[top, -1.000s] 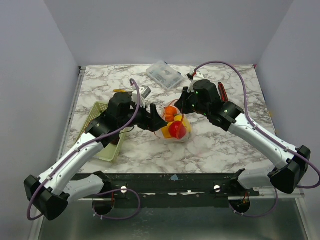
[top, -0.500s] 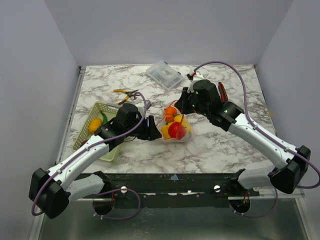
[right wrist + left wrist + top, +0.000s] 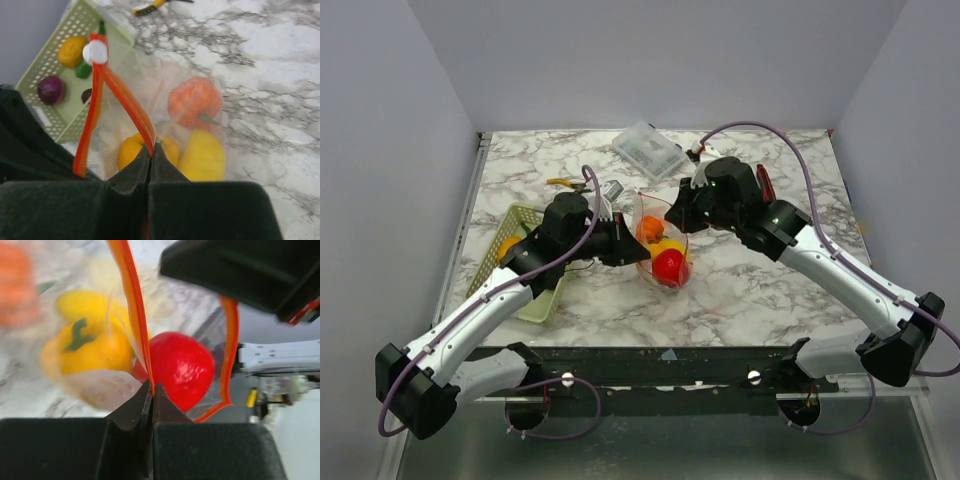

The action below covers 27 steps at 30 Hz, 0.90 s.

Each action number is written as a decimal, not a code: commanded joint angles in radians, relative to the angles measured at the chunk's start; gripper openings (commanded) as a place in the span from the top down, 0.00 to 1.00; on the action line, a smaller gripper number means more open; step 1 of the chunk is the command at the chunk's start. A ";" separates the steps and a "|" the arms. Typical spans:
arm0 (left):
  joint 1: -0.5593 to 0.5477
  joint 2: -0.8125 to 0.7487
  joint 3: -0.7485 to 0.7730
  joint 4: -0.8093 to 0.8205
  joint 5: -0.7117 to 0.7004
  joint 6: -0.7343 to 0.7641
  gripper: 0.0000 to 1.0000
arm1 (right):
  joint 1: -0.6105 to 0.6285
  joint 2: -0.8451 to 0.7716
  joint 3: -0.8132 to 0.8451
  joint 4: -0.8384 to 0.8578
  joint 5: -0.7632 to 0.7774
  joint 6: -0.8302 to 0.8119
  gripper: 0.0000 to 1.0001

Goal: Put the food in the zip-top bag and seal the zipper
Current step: Adjust the zipper food storage bag at the center of the board.

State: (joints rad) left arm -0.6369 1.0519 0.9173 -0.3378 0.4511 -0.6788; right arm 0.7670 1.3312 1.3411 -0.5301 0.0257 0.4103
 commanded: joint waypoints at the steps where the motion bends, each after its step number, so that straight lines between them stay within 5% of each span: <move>1: -0.003 -0.041 0.046 0.167 0.149 -0.212 1.00 | 0.087 -0.005 0.092 -0.031 -0.122 -0.011 1.00; 6: 0.006 -0.040 0.026 0.043 -0.011 -0.227 1.00 | 0.097 -0.053 -0.003 0.064 -0.092 0.015 0.97; 13: 0.051 -0.041 -0.054 0.116 0.099 -0.277 1.00 | 0.097 0.052 -0.024 -0.021 0.063 0.016 1.00; 21: 0.051 -0.122 0.088 0.079 0.123 -0.322 1.00 | 0.096 -0.072 0.033 0.016 -0.094 0.060 1.00; 27: 0.060 -0.131 -0.119 0.103 0.042 -0.473 1.00 | 0.097 -0.023 -0.026 0.020 0.011 0.087 1.00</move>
State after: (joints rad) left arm -0.5854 0.9150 0.9455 -0.2581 0.5323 -1.0199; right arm 0.8619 1.2530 1.3361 -0.5156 -0.0212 0.4717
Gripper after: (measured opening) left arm 0.009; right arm 0.006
